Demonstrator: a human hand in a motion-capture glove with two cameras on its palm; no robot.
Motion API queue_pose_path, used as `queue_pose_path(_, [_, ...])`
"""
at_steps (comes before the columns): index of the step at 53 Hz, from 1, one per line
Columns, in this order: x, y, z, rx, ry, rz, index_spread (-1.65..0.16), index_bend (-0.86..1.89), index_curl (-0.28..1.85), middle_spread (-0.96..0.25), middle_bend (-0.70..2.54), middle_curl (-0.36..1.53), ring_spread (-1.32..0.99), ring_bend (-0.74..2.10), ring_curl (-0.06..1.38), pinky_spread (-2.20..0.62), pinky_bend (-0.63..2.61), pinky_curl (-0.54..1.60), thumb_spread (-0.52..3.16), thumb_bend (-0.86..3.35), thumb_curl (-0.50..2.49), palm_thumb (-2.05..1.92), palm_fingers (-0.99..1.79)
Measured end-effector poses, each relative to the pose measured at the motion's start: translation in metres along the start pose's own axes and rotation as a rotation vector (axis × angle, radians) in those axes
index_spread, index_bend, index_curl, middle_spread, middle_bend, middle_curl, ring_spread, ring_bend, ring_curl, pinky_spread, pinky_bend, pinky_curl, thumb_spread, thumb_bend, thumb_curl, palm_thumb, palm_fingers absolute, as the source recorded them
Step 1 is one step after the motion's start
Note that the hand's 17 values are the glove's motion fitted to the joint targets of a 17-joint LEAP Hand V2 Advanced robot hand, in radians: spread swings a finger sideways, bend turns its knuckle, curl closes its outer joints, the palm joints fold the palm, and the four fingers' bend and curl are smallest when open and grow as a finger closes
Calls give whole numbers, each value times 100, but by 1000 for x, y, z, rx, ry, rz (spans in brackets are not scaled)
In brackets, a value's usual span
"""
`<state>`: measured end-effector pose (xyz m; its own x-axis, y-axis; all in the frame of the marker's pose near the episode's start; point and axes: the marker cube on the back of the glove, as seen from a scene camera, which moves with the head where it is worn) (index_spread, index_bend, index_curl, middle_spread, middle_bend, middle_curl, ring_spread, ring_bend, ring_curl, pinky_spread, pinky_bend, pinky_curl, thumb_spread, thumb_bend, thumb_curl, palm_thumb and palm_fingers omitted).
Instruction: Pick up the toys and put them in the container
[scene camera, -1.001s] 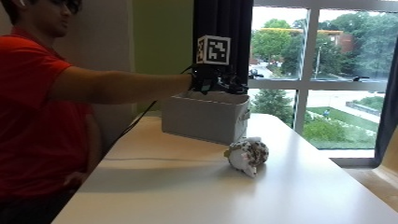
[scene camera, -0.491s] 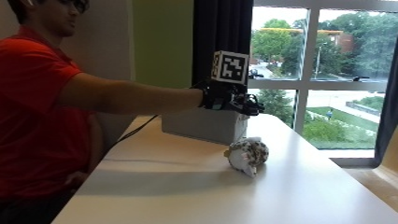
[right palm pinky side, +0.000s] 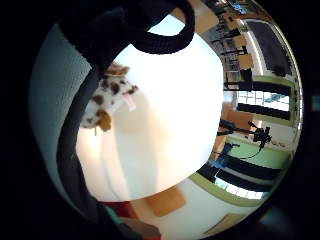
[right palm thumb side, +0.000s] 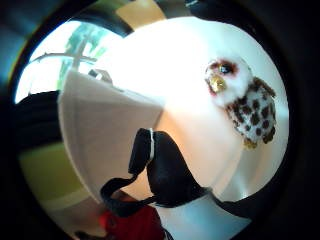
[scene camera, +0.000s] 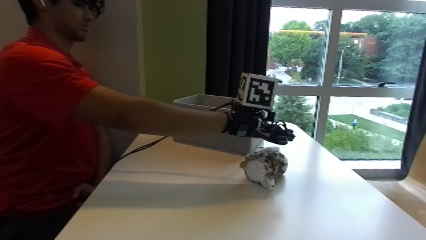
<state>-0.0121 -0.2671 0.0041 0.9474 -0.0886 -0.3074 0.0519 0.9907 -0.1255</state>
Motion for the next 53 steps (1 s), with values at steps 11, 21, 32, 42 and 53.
queue_pose_path(11, [10,-15,18,-15,8,53,-36,19,31,-10,16,29,-13,18,28,8,73,32,112,-5,23,-6,-7])
queue_pose_path(21, [18,-23,35,-27,1,57,-38,19,33,-9,16,29,-13,18,28,7,73,32,111,-3,25,-3,-5])
queue_pose_path(32, [12,-32,51,-27,-83,92,-38,17,34,-9,17,29,-13,19,28,7,73,33,113,-2,28,0,-5])
queue_pose_path(42, [21,-36,60,-11,-8,111,-38,17,33,-9,16,29,-14,20,29,6,74,33,114,-2,30,0,-4])
queue_pose_path(53, [23,-39,64,22,1,113,-41,18,33,-9,14,27,-16,22,31,5,88,37,116,-1,31,3,4])
